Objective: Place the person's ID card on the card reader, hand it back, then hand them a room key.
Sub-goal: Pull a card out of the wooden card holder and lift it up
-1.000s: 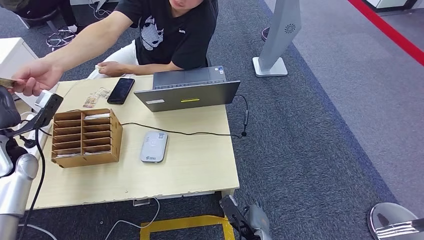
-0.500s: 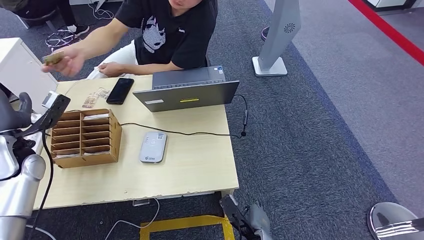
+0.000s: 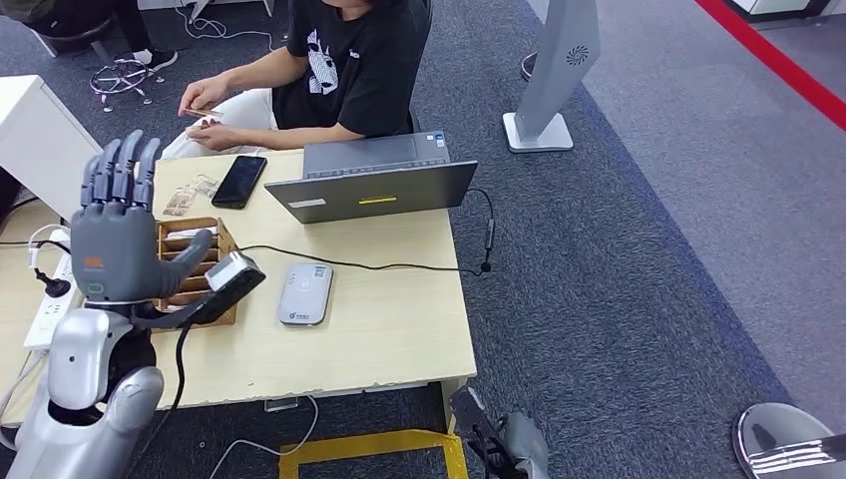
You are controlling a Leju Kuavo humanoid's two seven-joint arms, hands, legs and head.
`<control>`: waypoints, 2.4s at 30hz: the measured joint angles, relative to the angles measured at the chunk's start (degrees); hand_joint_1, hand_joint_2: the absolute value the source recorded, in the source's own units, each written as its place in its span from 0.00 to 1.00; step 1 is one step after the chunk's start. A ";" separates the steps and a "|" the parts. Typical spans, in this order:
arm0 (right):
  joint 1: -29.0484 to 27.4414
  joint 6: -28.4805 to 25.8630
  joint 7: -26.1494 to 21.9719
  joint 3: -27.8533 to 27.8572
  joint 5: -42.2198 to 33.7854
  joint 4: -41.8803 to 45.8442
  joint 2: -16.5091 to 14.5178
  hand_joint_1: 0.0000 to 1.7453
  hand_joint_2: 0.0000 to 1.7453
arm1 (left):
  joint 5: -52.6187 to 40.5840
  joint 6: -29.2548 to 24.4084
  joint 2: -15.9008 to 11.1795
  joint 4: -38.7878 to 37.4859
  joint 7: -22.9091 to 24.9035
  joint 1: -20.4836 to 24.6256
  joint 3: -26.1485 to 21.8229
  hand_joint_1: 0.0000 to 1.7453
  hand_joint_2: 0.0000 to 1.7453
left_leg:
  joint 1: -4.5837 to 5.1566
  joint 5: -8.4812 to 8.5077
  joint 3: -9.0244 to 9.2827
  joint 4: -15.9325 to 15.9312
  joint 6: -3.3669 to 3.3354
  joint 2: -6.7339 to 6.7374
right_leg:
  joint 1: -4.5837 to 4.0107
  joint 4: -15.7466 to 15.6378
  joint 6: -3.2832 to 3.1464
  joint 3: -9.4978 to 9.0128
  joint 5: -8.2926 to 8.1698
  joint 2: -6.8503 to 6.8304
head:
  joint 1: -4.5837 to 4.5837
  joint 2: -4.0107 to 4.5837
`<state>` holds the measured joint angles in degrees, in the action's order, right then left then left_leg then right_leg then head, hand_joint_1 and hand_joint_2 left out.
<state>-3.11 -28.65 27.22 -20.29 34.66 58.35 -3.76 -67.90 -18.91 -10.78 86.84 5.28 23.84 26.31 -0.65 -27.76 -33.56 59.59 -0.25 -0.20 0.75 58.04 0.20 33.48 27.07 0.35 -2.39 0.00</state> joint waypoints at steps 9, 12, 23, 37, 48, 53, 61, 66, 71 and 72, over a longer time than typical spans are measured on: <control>-2.08 0.88 -0.26 4.27 0.35 2.83 -0.50 0.00 1.00 | 10.12 9.05 -6.65 5.80 0.64 -6.40 4.74 0.00 1.00 | -0.06 0.05 0.01 -0.02 0.06 -0.01 | -0.03 0.06 -0.03 0.02 0.02 0.00 | 0.01 0.00; -2.26 1.07 0.23 5.30 0.97 3.53 -0.87 0.00 1.00 | 11.20 11.30 -8.84 6.63 2.24 -7.31 5.01 0.00 1.00 | -0.06 0.06 0.02 -0.03 0.08 0.01 | -0.04 0.07 -0.03 -0.01 0.02 0.01 | -0.01 0.00; -3.07 1.12 0.23 6.76 1.55 4.20 -1.25 0.00 1.00 | 11.67 13.44 -13.10 6.86 4.57 -9.51 5.01 0.00 1.00 | -0.06 0.06 0.02 -0.04 0.08 0.10 | -0.04 0.07 -0.04 0.03 0.02 0.09 | 0.01 0.00; -2.49 1.96 0.81 8.54 2.47 5.32 -2.50 0.00 1.00 | 14.36 13.91 -17.49 -1.14 6.91 -14.19 -3.11 0.00 1.00 | -0.05 0.06 0.01 -0.03 0.09 0.08 | -0.04 0.07 -0.04 0.02 0.02 0.05 | -0.01 0.00; -2.00 1.31 -1.49 8.48 1.15 2.93 -2.69 0.00 1.00 | 14.41 9.46 -13.22 -9.57 3.55 -14.24 -6.98 0.00 1.00 | -0.05 0.06 0.01 -0.03 0.09 0.07 | -0.04 0.06 -0.04 0.03 0.03 0.04 | -0.01 0.00; -1.40 1.14 -1.54 7.96 0.84 2.38 -2.71 0.00 1.00 | 14.19 9.36 -11.21 -11.48 2.62 -13.52 -7.49 0.00 1.00 | -0.05 0.06 0.01 -0.03 0.08 0.07 | -0.04 0.06 -0.04 0.03 0.02 0.04 | -0.01 0.00; -0.12 1.12 -2.16 6.82 0.02 1.15 -3.15 0.00 1.00 | 12.28 8.75 -7.95 -15.98 1.10 -10.44 -7.46 0.00 1.00 | -0.05 0.07 0.02 -0.02 0.08 0.07 | -0.04 0.06 -0.04 0.03 0.02 0.03 | 0.00 0.00; 0.69 1.13 -2.37 6.01 -0.36 0.10 -3.21 0.00 1.00 | 10.73 8.94 -7.03 -18.78 1.07 -7.24 -6.82 0.00 1.00 | -0.05 0.07 0.01 -0.02 0.09 0.07 | -0.04 0.07 -0.05 0.03 0.02 0.03 | -0.01 0.00; 0.93 1.02 -3.16 5.57 -0.92 -0.91 -3.25 0.00 1.00 | 10.32 9.00 -6.66 -20.74 0.74 -5.13 -6.17 0.00 1.00 | -0.05 0.07 0.01 -0.02 0.09 0.07 | -0.04 0.07 -0.05 0.04 0.02 0.04 | -0.01 0.00; 0.99 0.96 -3.31 5.47 -1.08 -1.09 -3.28 0.00 1.00 | 10.31 9.02 -6.60 -20.99 0.66 -4.86 -5.98 0.00 1.00 | -0.05 0.07 0.01 -0.02 0.09 0.07 | -0.04 0.07 -0.05 0.04 0.02 0.04 | -0.01 0.00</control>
<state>-2.12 -27.69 23.91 -14.81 33.58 57.27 -7.04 -57.59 -9.89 -17.37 65.86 5.95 18.98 20.33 -0.70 -27.69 -33.55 59.56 -0.17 -0.13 0.71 58.10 0.15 33.52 27.09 0.39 -2.40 0.00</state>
